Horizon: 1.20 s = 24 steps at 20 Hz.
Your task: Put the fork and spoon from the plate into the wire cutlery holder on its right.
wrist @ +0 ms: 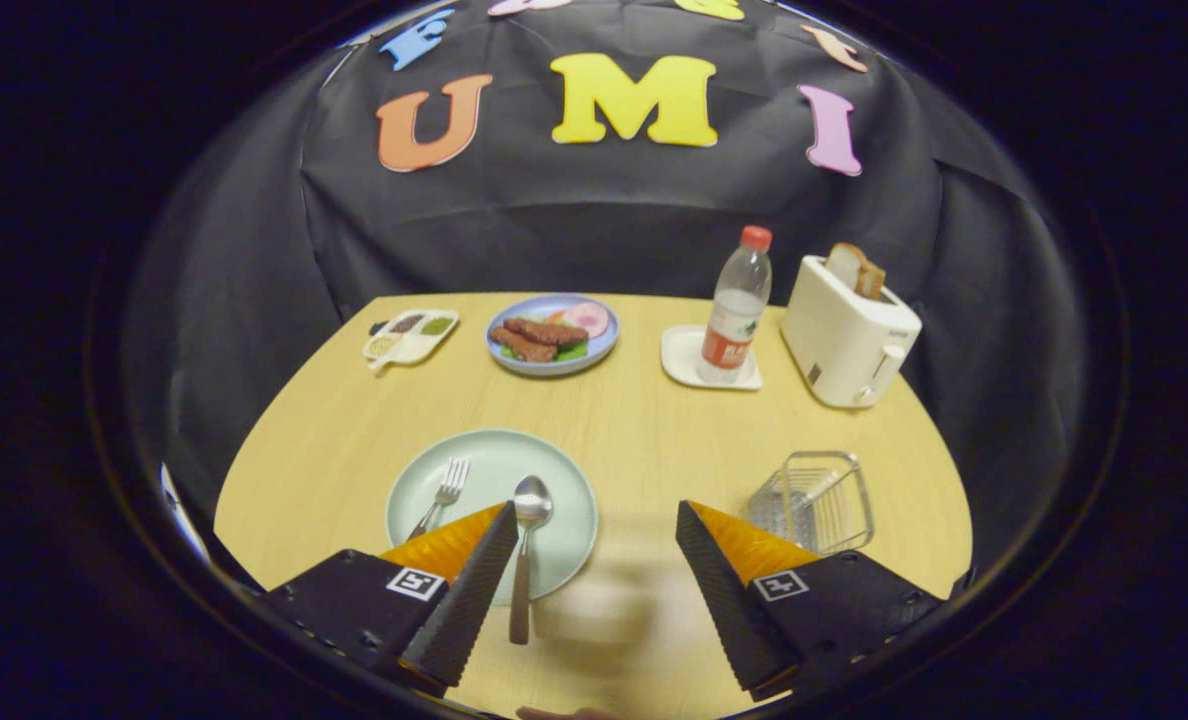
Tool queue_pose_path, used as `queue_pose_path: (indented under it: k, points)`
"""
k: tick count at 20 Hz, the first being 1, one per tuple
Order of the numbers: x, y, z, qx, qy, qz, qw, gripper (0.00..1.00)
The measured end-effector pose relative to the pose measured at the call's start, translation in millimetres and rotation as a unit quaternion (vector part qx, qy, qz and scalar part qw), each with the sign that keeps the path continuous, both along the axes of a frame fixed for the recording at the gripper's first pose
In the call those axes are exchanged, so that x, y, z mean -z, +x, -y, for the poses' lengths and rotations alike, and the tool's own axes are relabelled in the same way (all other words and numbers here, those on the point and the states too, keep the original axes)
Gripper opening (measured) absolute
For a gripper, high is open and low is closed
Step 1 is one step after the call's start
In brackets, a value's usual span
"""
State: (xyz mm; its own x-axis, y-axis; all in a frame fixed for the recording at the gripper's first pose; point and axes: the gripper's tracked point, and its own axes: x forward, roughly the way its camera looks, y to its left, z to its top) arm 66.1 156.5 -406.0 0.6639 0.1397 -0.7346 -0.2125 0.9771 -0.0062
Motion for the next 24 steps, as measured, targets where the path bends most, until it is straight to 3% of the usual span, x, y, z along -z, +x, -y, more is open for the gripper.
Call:
queue_pose_path:
  k: [8, 11, 14, 15, 16, 18, 21, 24]
  points:
    - [58, -11, -43, -0.042, -0.023, -0.052, 0.998, 0.91]
    - [79, -11, -50, -0.040, -0.020, -0.079, 0.996, 0.77]
    - [97, -9, -43, -0.003, -0.026, -0.113, 0.993, 0.52]
    - [100, -9, -44, 0.001, -0.024, -0.121, 0.992, 0.38]
    - [104, -9, -44, 0.001, -0.021, -0.125, 0.992, 0.37]
    - [105, -14, -49, 0.003, -0.007, -0.144, 0.990, 0.19]
    - [101, -16, -46, 0.012, -0.003, -0.151, 0.988, 0.11]
    - [90, -19, -50, -0.010, 0.015, -0.155, 0.988, 0.04]
